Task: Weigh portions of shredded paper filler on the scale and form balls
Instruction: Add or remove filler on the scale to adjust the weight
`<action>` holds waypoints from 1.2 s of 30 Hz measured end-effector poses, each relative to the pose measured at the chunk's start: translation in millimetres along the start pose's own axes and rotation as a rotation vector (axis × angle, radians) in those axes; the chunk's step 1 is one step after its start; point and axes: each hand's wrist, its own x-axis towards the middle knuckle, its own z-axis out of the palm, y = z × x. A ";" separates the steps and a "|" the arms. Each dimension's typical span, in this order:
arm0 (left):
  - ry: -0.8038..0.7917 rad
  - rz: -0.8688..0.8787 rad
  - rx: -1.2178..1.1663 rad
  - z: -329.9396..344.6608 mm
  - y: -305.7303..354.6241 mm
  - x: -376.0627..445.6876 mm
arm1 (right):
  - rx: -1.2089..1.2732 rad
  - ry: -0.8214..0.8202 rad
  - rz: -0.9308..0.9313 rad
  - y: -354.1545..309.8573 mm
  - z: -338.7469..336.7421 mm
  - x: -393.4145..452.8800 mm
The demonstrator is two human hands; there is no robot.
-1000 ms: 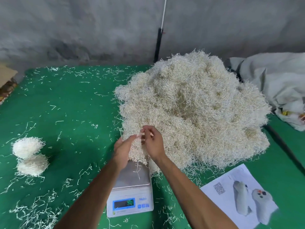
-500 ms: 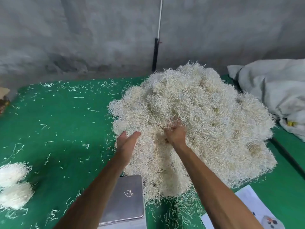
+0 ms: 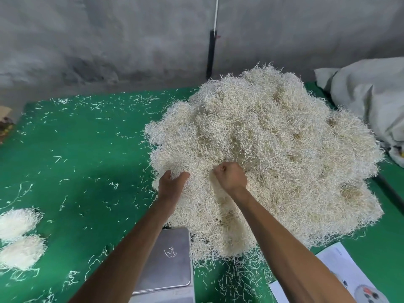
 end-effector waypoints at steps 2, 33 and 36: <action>0.021 0.077 0.048 -4.6 5.0 -5.8 | 0.105 0.039 -0.075 -16.7 -9.3 -0.3; -0.065 0.205 0.131 -34.0 111.8 -4.3 | 0.297 -0.061 -0.287 -48.8 -41.8 -33.5; -0.023 0.207 0.168 -43.2 103.2 4.6 | 0.282 -0.058 -0.229 -35.8 -37.6 -21.5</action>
